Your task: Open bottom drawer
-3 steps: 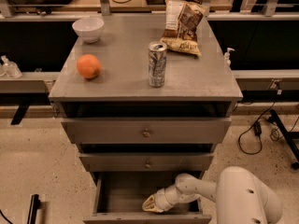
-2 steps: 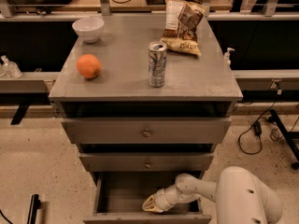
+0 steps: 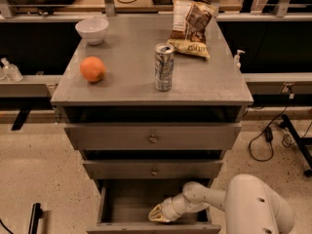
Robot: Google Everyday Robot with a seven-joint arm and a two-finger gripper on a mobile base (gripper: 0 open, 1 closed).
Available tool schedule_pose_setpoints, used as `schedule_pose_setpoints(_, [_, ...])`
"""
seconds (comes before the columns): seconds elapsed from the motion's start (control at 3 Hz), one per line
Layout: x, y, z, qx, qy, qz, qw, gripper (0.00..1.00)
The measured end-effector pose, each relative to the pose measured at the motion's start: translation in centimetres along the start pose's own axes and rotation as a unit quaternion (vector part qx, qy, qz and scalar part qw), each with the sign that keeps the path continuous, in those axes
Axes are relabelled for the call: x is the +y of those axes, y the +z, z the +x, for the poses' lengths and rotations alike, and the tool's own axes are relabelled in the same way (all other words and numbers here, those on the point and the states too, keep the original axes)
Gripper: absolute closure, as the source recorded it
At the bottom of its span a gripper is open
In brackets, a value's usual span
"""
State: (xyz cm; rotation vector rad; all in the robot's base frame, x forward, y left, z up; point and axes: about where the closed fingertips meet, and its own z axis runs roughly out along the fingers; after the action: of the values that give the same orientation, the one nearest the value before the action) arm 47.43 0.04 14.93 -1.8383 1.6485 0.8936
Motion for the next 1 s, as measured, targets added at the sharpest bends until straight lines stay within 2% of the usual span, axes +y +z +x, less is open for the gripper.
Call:
schedule_pose_setpoints(0.67, [0.0, 0.0, 0.0, 0.0, 0.0, 0.0, 1.0, 1.0])
schedule_pose_setpoints(1.0, [0.0, 0.0, 0.0, 0.0, 0.0, 0.0, 1.0, 0.74])
